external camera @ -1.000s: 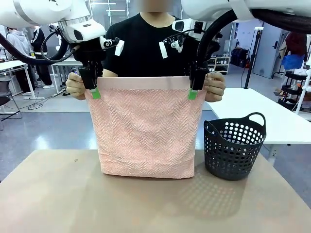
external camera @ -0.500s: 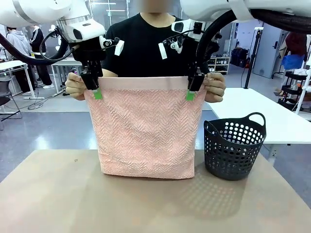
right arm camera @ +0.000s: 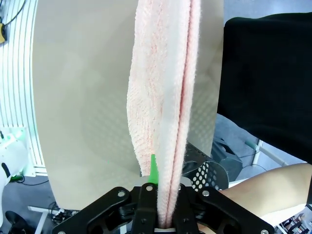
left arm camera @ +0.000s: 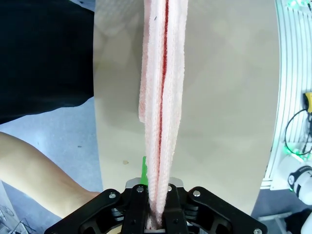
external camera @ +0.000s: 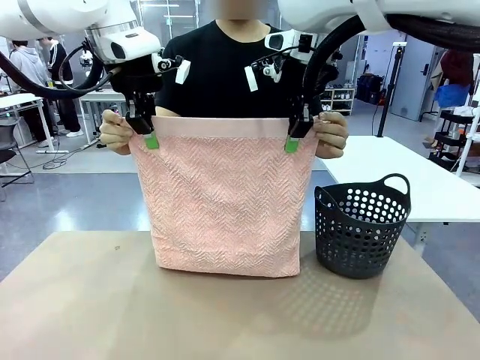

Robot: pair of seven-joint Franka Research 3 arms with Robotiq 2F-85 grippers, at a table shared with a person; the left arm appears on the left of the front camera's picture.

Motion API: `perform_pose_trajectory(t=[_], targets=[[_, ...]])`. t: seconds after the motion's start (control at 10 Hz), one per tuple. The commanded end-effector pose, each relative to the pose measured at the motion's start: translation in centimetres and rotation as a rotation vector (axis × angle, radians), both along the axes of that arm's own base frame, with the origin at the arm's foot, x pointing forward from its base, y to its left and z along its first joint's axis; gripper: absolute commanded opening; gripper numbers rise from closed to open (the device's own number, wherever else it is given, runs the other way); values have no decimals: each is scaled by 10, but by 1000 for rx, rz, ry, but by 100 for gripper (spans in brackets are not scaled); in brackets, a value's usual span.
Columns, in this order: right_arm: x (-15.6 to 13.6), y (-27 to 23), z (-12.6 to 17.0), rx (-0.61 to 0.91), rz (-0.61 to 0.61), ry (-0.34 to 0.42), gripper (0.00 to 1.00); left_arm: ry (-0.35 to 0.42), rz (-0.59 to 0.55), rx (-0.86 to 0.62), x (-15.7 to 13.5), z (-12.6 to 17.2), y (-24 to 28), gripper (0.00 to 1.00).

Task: Fold the towel.
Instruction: Release the end of the 100 cm Hotel Towel you were holding and grab the top end of the folded side.

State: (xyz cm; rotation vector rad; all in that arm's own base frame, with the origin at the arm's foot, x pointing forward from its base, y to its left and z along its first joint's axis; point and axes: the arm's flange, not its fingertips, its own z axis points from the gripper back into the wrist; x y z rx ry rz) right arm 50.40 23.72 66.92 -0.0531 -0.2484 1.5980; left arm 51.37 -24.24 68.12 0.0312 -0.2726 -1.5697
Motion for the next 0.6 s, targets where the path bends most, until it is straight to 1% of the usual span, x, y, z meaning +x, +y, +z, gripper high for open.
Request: perform_pose_trajectory(t=[0.0,0.1,0.5], targets=[[4,1,-1,-6,-58,8,0,7,24,-30,-8,-2,9,0],[0,0,0,0,0,0,0,0,0,0,0,0,0,0],[0,0,0,0,0,0,0,0,0,0,0,0,0,0]])
